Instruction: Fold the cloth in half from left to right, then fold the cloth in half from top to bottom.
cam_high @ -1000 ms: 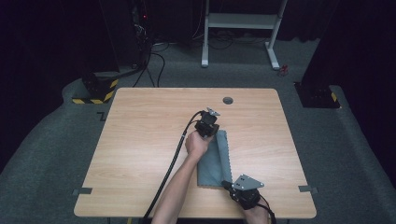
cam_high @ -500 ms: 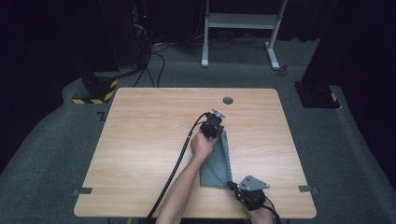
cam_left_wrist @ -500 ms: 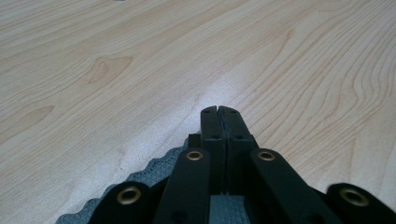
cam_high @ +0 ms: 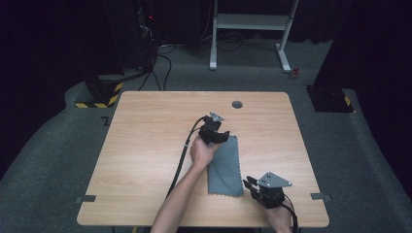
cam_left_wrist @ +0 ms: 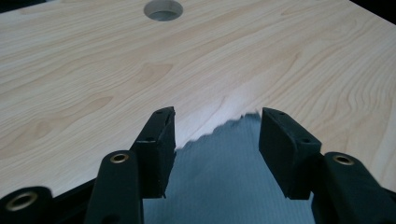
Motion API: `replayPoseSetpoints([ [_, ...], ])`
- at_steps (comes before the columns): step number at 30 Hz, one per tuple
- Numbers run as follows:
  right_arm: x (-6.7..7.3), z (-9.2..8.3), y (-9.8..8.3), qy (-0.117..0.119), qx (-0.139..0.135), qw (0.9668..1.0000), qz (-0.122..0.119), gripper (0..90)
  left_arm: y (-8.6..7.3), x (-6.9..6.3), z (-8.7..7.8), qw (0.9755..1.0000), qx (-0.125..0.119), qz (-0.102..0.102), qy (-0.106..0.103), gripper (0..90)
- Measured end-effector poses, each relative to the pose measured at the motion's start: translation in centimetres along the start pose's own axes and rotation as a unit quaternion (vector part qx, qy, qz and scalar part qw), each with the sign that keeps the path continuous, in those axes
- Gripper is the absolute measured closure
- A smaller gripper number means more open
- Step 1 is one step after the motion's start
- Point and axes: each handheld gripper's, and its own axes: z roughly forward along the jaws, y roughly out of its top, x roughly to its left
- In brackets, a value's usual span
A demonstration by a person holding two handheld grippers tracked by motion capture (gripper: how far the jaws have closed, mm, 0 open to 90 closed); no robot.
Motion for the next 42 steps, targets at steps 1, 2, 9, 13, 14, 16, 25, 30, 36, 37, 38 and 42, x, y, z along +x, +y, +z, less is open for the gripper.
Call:
replayPoseSetpoints([
  [1,-0.4,0.3,0.5,0.001,0.003,1.0,-0.006,78.5,-0.7,0.1,-1.0,1.0,-0.001,0.006,-0.006,45.2],
  [2,-0.9,1.0,1.1,0.01,0.009,0.9999,-0.003,79.5,-1.1,0.0,-1.4,0.9999,-0.002,0.01,-0.009,44.4],
  [9,-1.8,5.4,3.1,0.029,0.05,0.9983,-0.015,80.2,-5.8,-1.0,-4.4,0.9984,0.02,0.035,-0.039,41.4],
  [13,-2.1,7.6,3.7,0.029,0.064,0.9974,-0.016,79.8,-8.5,-2.4,-5.7,0.9967,0.029,0.052,-0.055,40.2],
  [14,-2.2,8.1,3.7,0.028,0.07,0.997,-0.015,79.3,-9.0,-2.7,-5.9,0.9964,0.031,0.054,-0.057,40.0],
  [16,-2.4,8.7,3.7,0.026,0.074,0.9968,-0.014,78.7,-10.1,-3.4,-6.4,0.9956,0.042,0.065,-0.054,39.2],
  [25,-3.6,9.0,3.7,0.014,0.071,0.9974,0.001,76.1,-13.3,-4.7,-8.2,0.9963,0.029,0.071,-0.039,43.0],
  [30,-3.7,9.0,3.5,0.01,0.064,0.9979,0.003,71.8,-14.3,-4.8,-8.9,0.9969,0.01,0.067,-0.039,50.3],
  [36,-4.0,9.1,3.4,0.012,0.059,0.9981,0.01,68.8,-14.6,-5.2,-9.2,0.9968,0.005,0.073,-0.03,56.2],
  [37,-4.1,9.1,3.4,0.012,0.06,0.998,0.012,67.4,-14.6,-5.3,-9.2,0.9968,0.005,0.074,-0.03,57.1],
  [38,-4.1,9.1,3.5,0.01,0.061,0.998,0.013,66.5,-14.6,-5.3,-9.2,0.9963,0.003,0.08,-0.03,58.2],
  [42,-4.2,9.1,3.5,0.007,0.062,0.9978,0.021,62.9,-14.4,-5.5,-9.2,0.9952,0.014,0.081,-0.054,71.0],
])
